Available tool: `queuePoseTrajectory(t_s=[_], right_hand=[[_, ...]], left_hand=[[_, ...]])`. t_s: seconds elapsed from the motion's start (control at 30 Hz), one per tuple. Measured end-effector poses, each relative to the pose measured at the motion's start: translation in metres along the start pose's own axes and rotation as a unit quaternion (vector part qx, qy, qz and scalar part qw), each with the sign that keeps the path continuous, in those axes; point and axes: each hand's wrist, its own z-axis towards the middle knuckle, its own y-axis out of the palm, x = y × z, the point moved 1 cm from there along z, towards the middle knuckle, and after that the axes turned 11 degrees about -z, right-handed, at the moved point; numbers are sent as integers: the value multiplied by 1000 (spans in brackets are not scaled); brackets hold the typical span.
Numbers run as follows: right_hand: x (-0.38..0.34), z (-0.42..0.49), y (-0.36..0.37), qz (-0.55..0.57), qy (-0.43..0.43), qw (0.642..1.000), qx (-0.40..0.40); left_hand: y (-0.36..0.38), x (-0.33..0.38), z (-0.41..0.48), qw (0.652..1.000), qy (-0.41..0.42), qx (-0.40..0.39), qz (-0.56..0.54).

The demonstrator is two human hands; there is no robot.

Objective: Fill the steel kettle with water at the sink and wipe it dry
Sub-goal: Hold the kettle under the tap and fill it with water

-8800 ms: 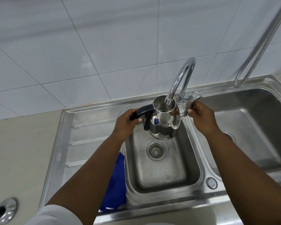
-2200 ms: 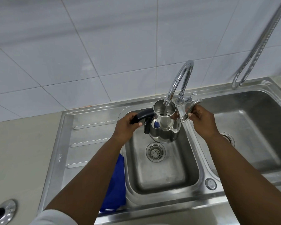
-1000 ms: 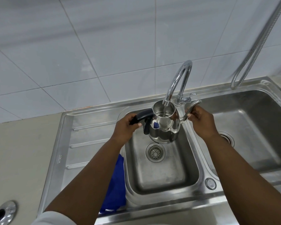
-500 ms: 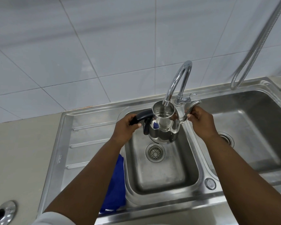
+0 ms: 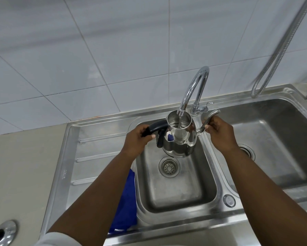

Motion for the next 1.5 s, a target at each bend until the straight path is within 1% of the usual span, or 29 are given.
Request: queuePoseTrajectory(t_s=[0.53, 0.73, 0.9, 1.2, 1.5], right_hand=[[4, 1, 3, -1, -5, 1000, -6], [3, -1, 0, 9, -7, 1000, -6], [3, -2, 0, 29, 8, 999, -12], [1, -4, -1, 14, 3, 1000, -9], [-1, -4, -2, 18, 2, 1000, -2]], left_hand=[[0, 4, -1, 1000, -7, 6, -21], [0, 0, -1, 1000, -3, -3, 14], [-1, -1, 0, 1000, -8, -2, 12], [0, -1, 0, 1000, -16, -1, -9], [1, 1, 0, 1000, -1, -3, 13]])
